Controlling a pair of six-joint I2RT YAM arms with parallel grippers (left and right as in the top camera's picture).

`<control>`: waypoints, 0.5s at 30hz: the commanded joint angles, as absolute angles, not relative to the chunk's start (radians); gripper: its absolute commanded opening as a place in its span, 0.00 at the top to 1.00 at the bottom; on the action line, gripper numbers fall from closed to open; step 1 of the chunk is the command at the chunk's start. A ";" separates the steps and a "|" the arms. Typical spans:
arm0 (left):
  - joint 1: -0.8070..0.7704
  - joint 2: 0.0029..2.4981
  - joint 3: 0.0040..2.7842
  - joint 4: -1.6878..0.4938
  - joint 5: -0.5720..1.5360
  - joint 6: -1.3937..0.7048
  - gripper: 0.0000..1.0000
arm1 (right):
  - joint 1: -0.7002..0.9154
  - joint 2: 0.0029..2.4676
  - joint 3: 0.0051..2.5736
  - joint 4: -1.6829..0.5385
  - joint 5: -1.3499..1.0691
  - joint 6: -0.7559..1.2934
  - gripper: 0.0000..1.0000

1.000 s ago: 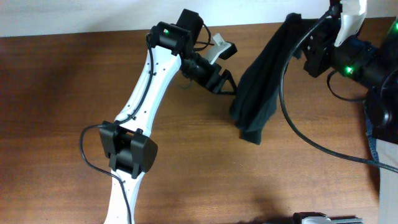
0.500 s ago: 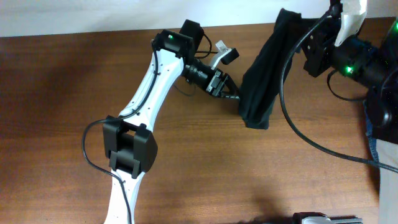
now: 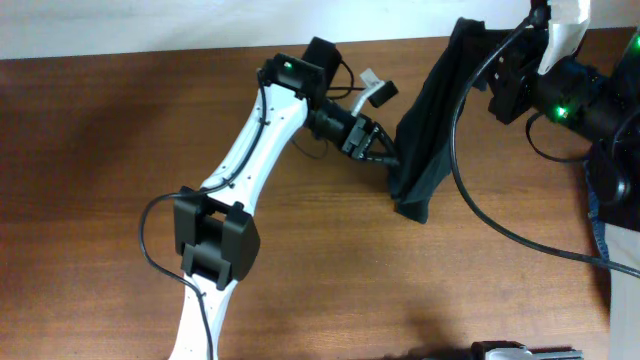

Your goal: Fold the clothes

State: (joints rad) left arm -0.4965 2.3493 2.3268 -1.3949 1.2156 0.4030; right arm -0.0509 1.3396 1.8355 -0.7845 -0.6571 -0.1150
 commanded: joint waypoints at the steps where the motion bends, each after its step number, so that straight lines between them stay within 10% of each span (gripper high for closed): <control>1: -0.510 2.362 2.321 -1.389 1.243 0.424 0.77 | -0.055 1.328 1.851 -0.781 -0.682 -0.115 0.96; 5: -0.503 2.362 2.321 -1.388 1.243 0.424 0.99 | -0.055 1.328 1.851 -0.786 -0.682 -0.115 0.96; 15: -0.343 2.362 2.365 -1.448 1.218 0.370 1.00 | -0.101 1.317 1.852 -0.859 -0.681 -0.115 0.96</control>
State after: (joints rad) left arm -0.4210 2.3493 2.3295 -1.4265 1.2228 0.3992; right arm -0.0689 1.3396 1.8355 -0.8436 -0.6613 -0.1150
